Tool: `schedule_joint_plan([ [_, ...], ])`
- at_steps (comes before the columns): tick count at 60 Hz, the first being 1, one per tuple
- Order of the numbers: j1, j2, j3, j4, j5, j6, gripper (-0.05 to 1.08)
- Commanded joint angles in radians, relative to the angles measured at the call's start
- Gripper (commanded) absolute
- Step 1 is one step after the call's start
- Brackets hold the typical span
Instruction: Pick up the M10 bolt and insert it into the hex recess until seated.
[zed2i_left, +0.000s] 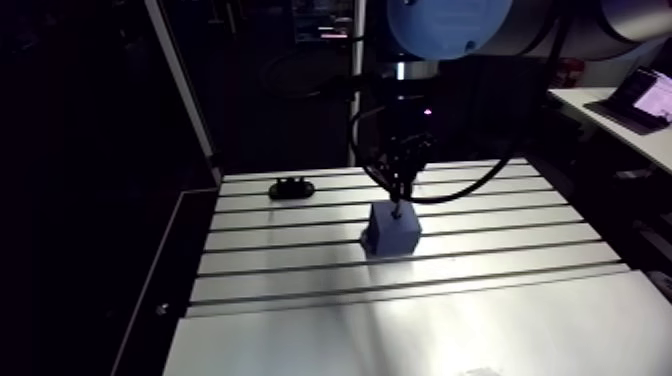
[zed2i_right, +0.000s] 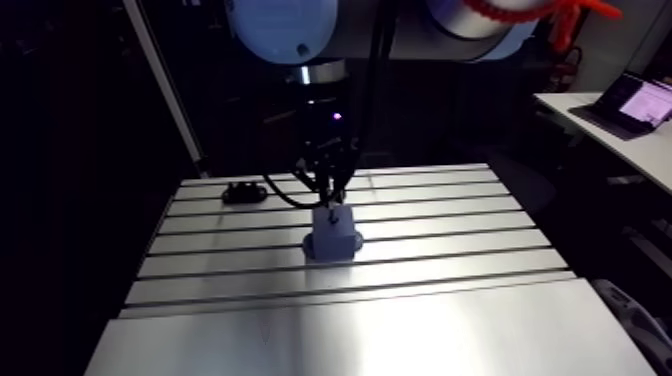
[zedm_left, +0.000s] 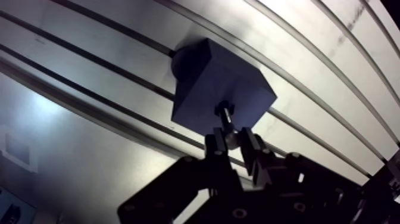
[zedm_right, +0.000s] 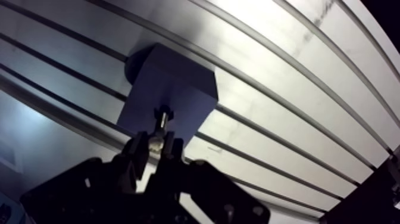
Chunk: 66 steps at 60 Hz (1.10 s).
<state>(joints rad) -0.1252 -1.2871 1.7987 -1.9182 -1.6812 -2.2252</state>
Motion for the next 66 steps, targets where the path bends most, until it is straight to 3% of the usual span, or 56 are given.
schedule_joint_plan([
  [1, -0.001, 0.001, 0.004, -0.002, -0.004, 0.000, 0.76],
  [66, 0.001, 0.009, 0.003, -0.006, -0.005, 0.002, 0.76],
])
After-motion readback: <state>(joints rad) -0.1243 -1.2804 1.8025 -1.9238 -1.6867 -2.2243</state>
